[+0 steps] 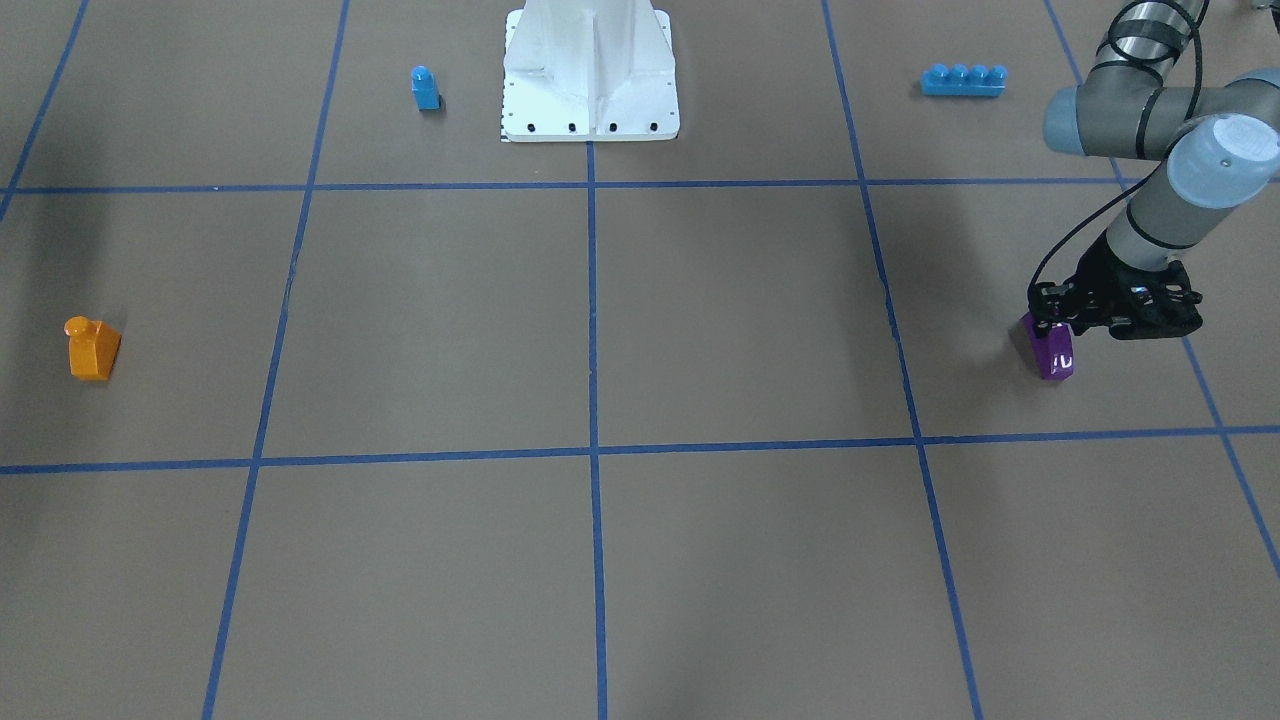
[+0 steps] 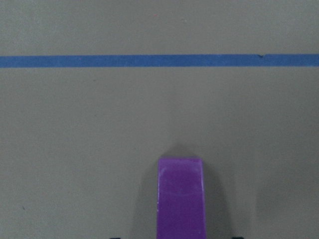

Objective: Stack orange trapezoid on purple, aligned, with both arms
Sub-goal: 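Lower the left gripper onto the purple trapezoid block and close it, then carry the purple block with the left gripper to the table's center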

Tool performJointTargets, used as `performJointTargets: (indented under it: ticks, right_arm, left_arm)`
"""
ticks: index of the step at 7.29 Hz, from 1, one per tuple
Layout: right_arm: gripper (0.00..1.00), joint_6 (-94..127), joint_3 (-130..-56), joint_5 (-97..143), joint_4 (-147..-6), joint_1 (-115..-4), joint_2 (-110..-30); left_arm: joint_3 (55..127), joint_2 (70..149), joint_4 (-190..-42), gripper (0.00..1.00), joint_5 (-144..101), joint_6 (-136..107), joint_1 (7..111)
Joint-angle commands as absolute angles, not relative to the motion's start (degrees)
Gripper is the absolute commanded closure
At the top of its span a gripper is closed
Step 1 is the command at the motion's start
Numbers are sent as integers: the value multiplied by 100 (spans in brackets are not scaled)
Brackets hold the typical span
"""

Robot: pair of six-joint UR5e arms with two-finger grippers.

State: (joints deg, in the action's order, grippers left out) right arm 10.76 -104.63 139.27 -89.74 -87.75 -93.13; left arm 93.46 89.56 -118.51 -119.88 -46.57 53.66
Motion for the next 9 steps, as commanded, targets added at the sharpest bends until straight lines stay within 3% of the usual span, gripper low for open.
performJointTargets:
  ticks: [1,2,5,9]
  right_arm:
    - [0,1116,-10476,13966,-8974,-8771,-9299]
    - [0,1116,-10468,13957,-8974,-8771,-9290]
    - [0,1116,-10441,13957,-8974,-8780,-9281]
    - [0,1204,-10468,13966,-8974,-8772,-9282]
  left_arm:
    - [9343,8965,-11848,78,-11997,-4641,5273]
    - [9508,8965,-11795,100,-12067,-4632,5282]
    - [10299,9664,-10542,100,-12349,-4579,5580]
    - [10266,12195,-8996,100,-11038,-4562,4110]
